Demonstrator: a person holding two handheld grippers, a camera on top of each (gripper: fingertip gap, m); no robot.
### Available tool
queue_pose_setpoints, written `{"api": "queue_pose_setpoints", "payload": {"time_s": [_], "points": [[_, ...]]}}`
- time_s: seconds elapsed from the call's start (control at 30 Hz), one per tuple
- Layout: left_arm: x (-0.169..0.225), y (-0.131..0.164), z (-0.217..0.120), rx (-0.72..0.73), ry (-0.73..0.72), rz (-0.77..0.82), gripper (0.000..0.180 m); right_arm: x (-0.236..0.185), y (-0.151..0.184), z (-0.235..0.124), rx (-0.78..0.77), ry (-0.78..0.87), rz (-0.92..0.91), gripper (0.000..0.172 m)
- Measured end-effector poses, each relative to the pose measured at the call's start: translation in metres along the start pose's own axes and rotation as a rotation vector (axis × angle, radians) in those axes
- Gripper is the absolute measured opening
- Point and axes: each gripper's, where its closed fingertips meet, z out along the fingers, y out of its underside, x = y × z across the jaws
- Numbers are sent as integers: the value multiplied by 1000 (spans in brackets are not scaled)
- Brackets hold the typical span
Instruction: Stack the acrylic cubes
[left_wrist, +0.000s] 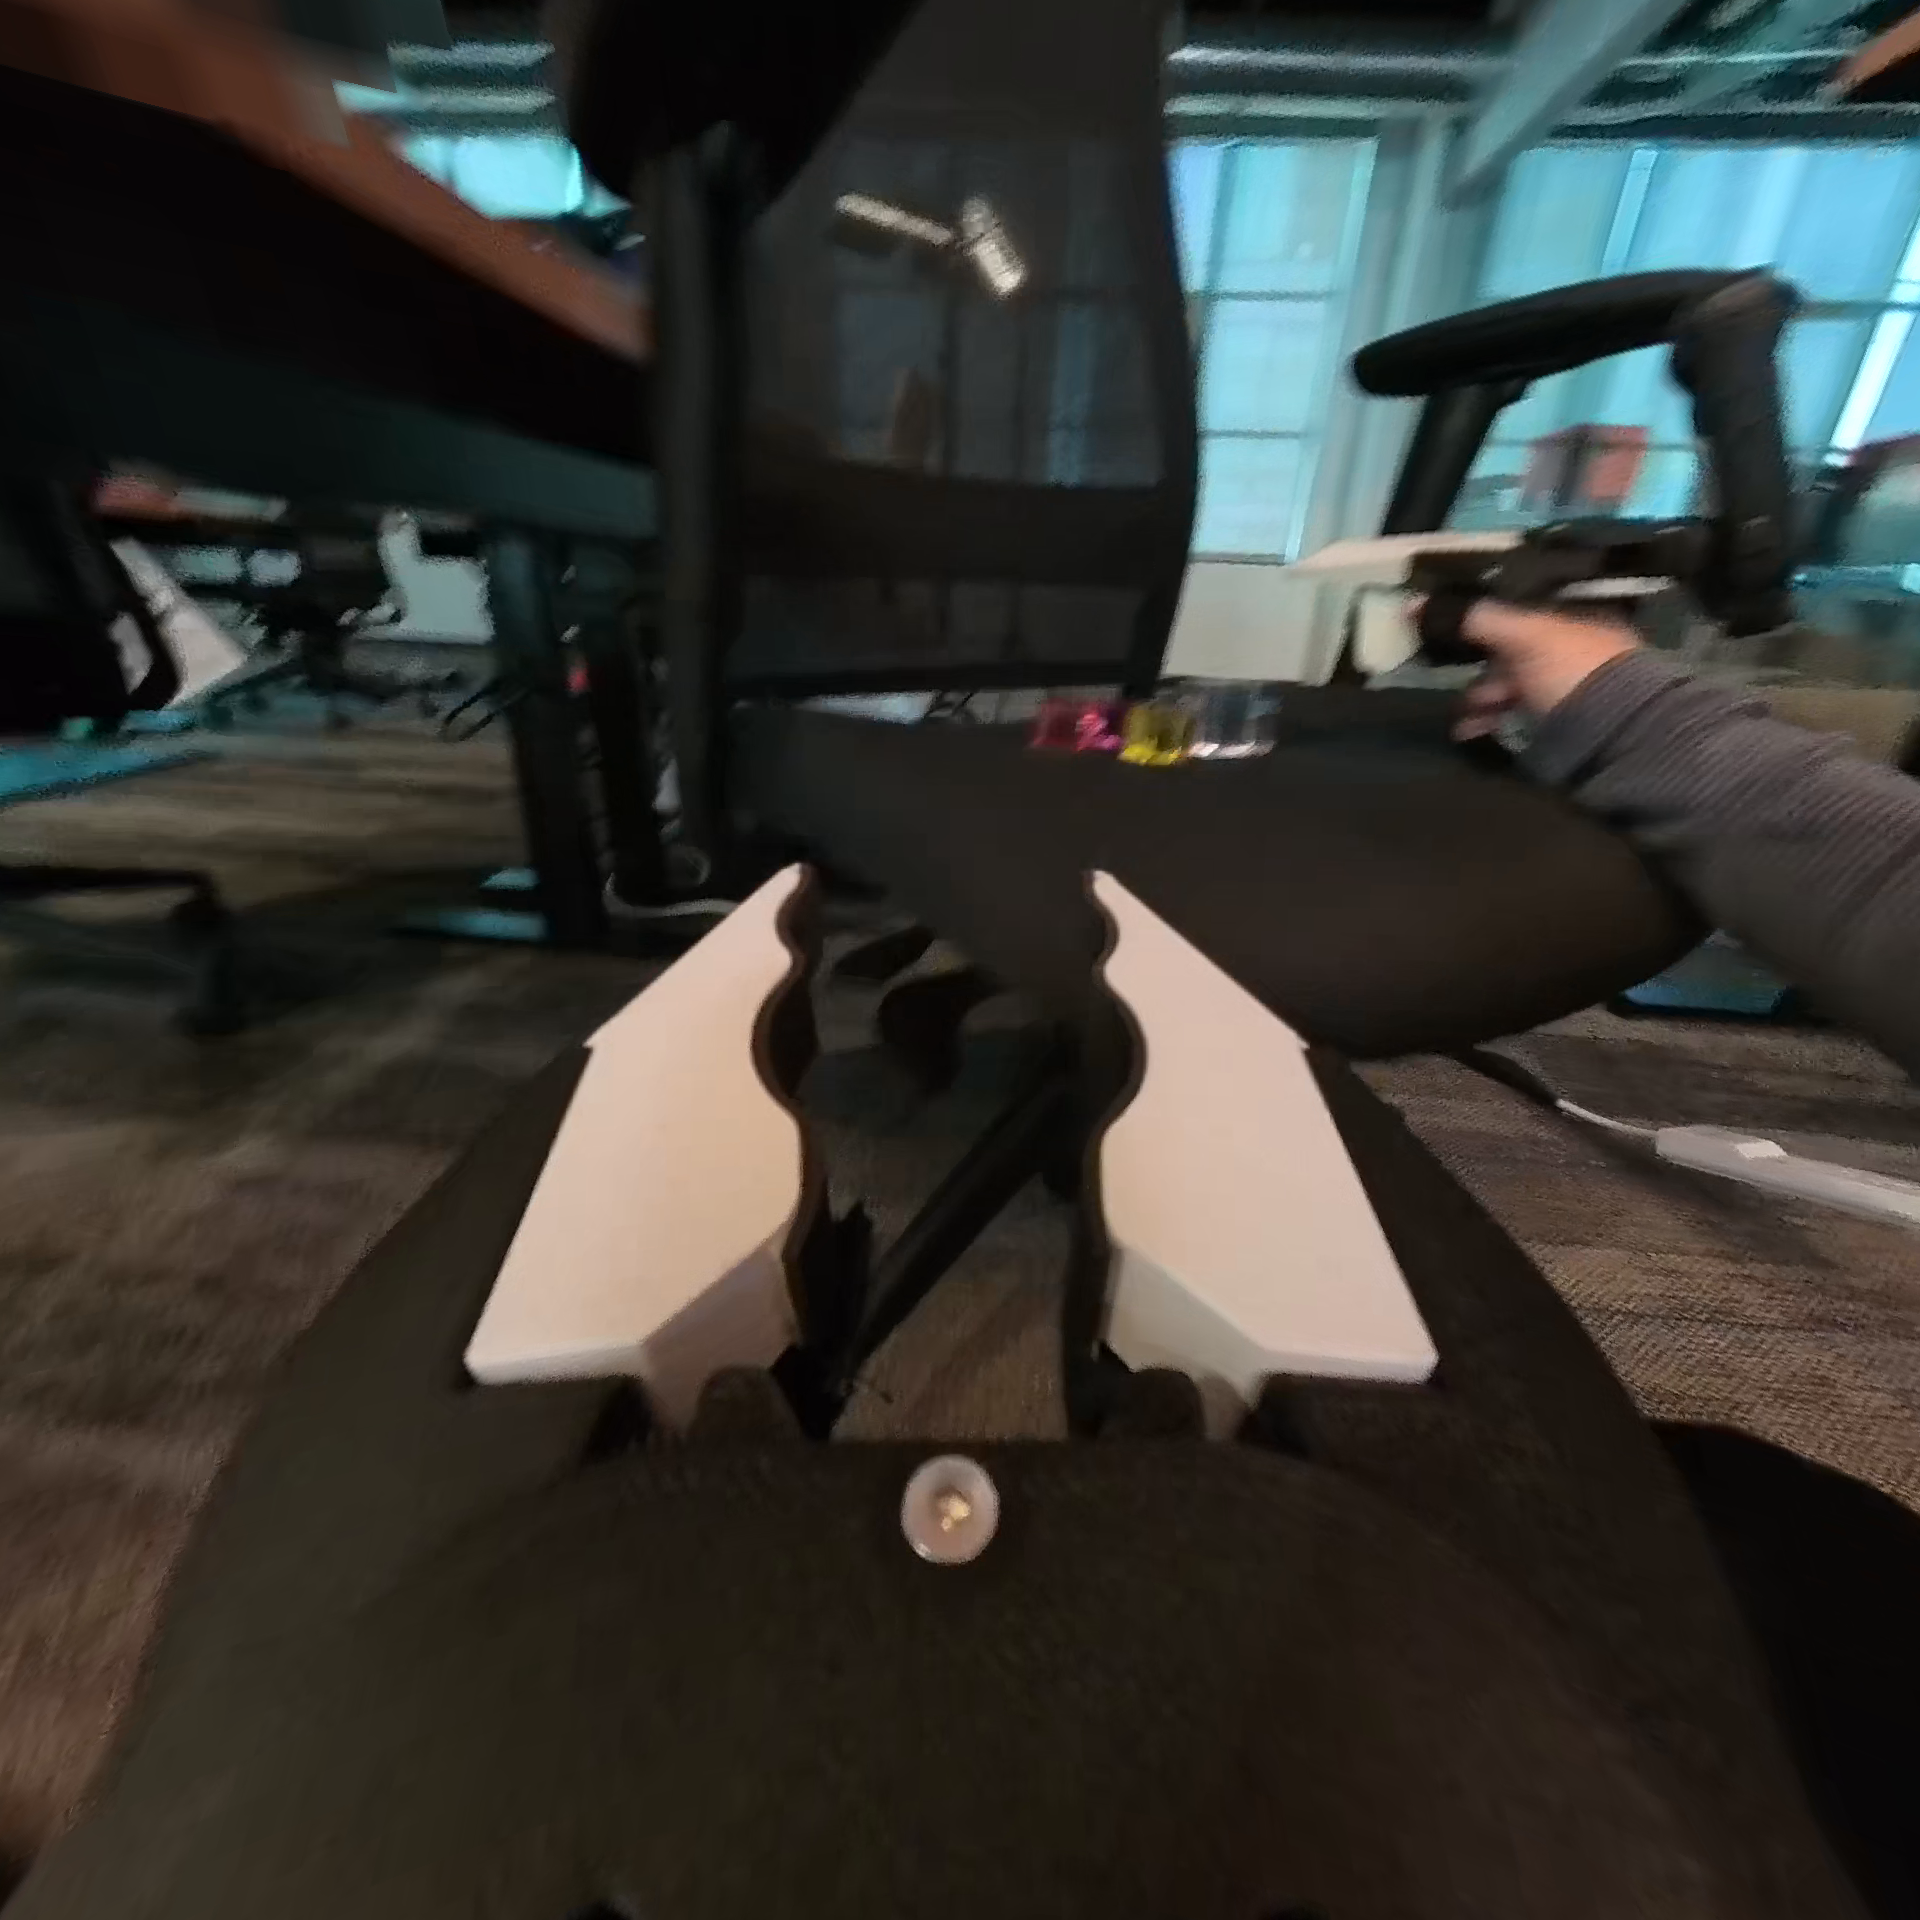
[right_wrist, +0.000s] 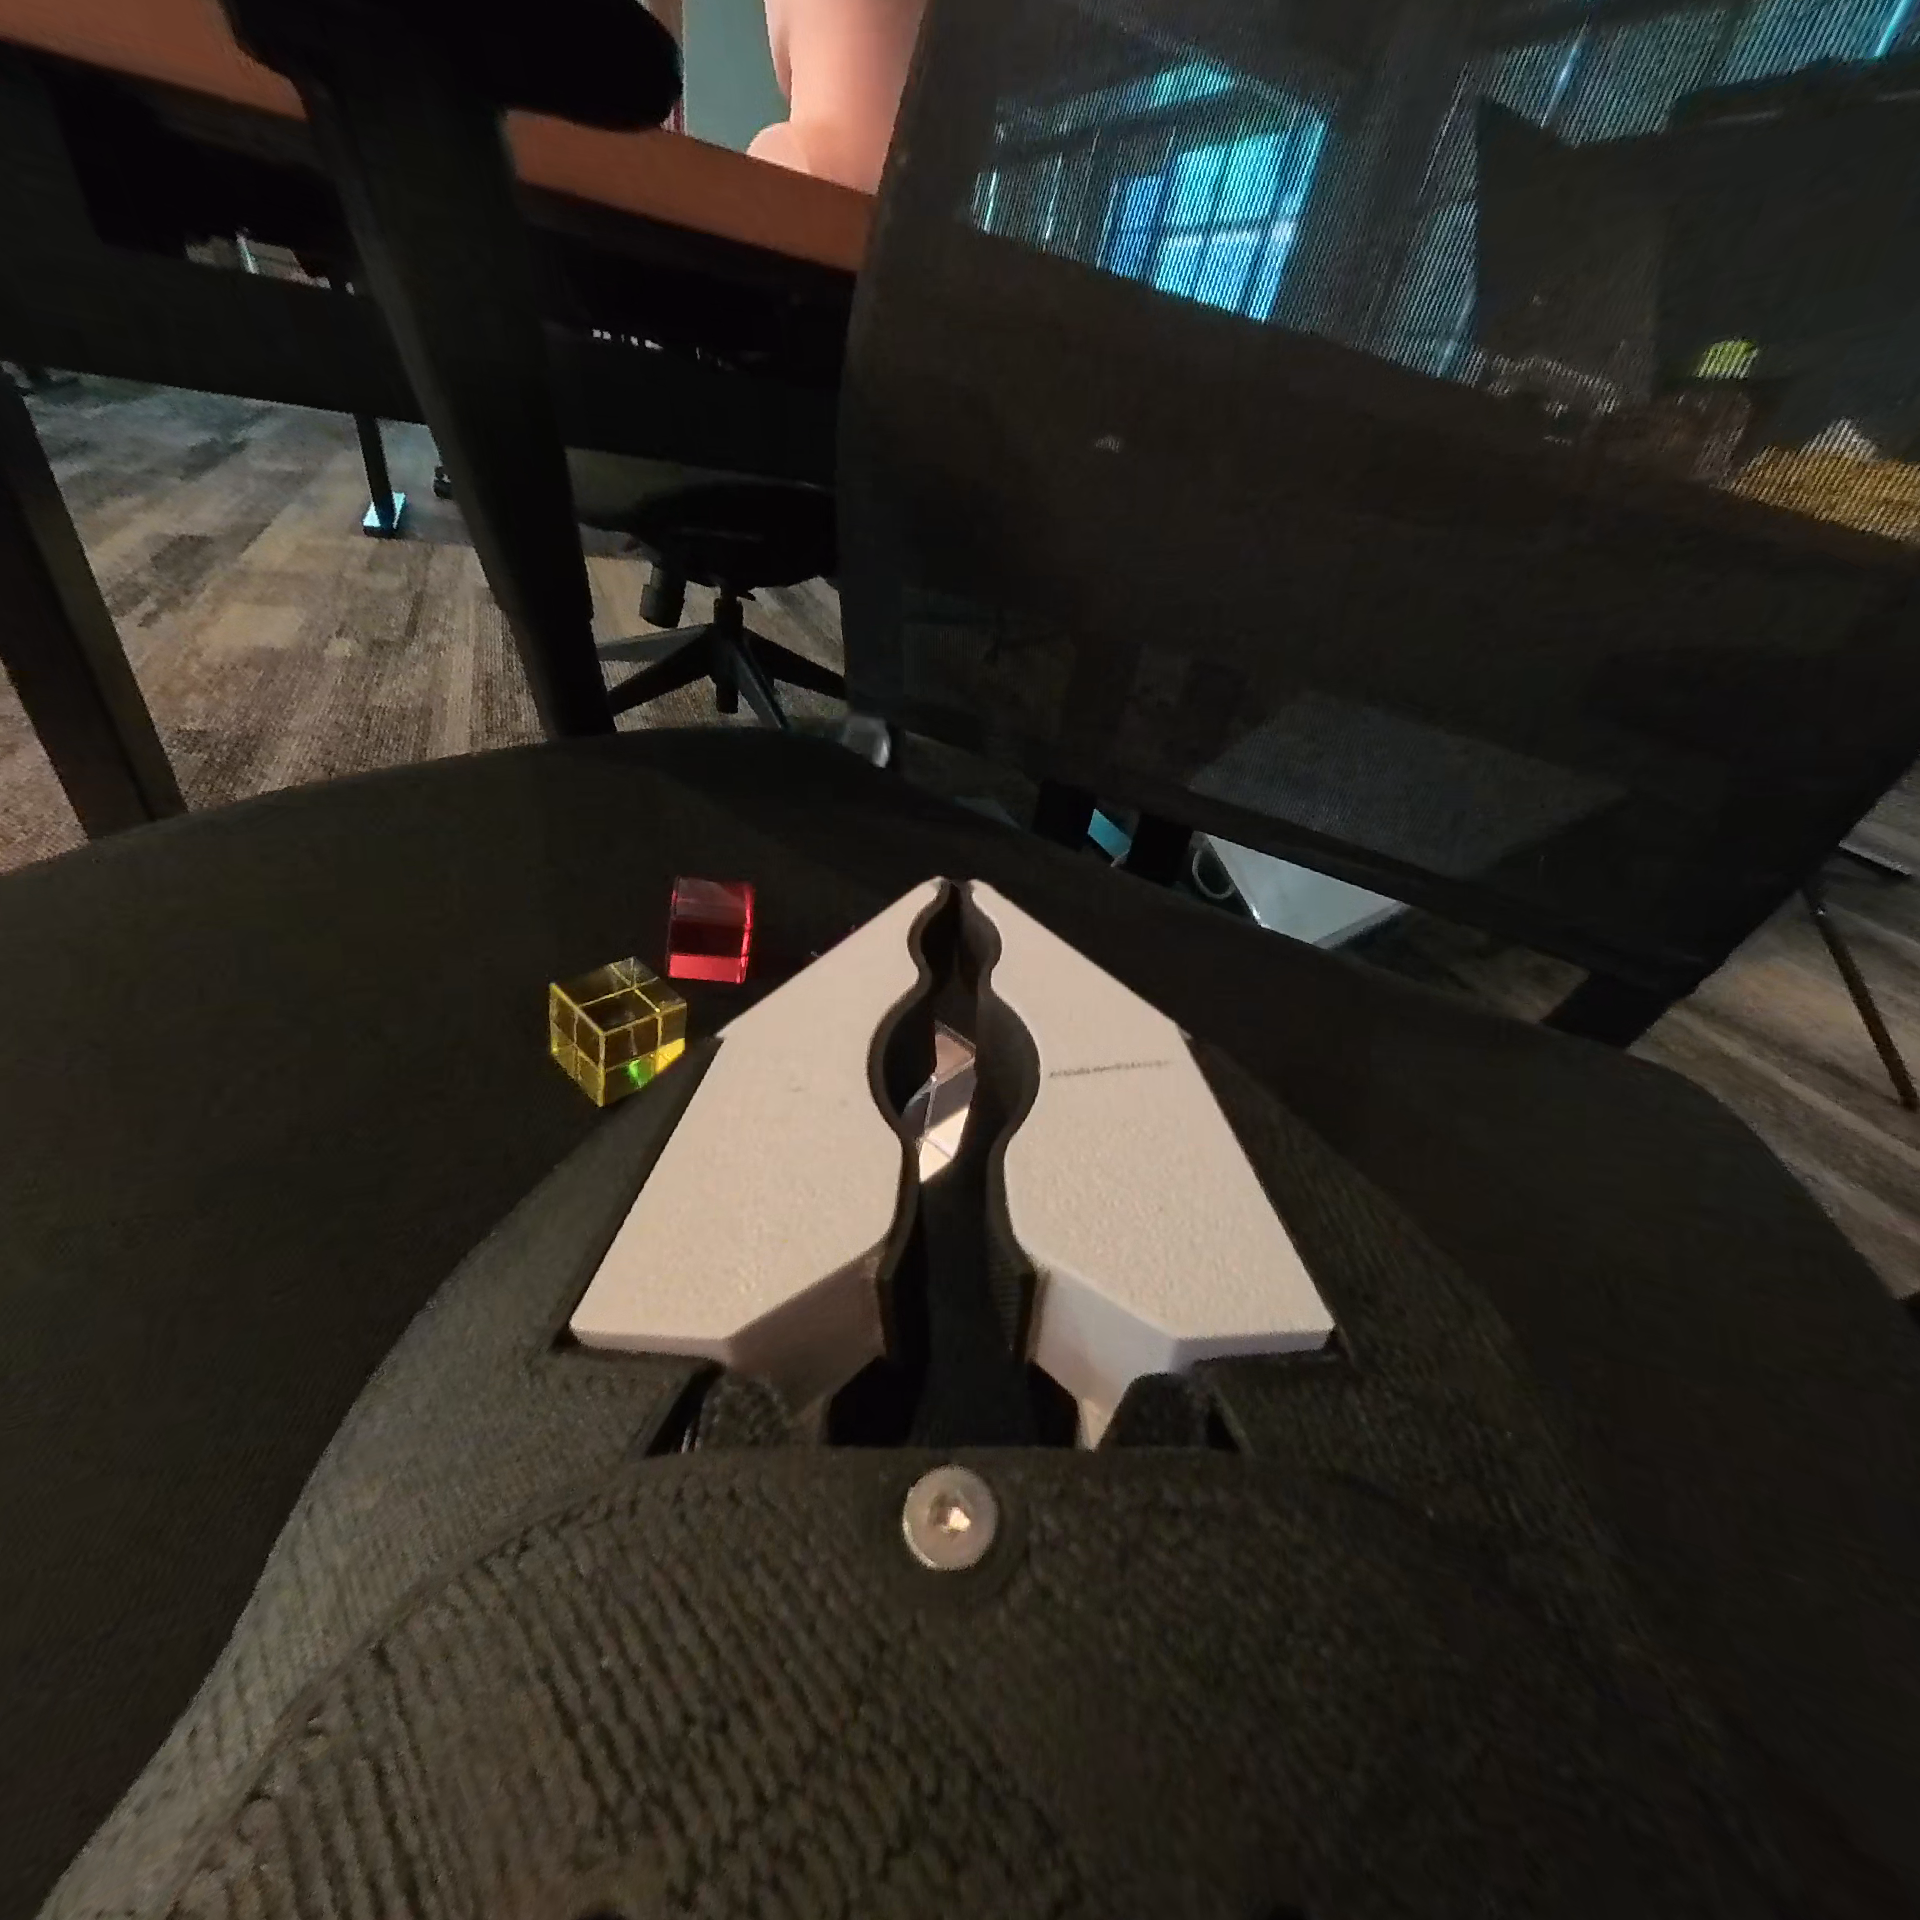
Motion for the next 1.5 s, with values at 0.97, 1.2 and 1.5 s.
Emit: {"api": "queue_pose_setpoints", "payload": {"time_s": [0.97,1.2,1.5], "points": [[-49,116,-92,-198,-156,-167,70,-15,-41,-44,267,118,-162,22],[-87,153,-103,-106,-247,-29,70,-40,-7,-44,-9,-77,27,45],[-66,198,-93,-108,-150,-1,68,-105,40,-136,-80,-25,-10,49]]}}
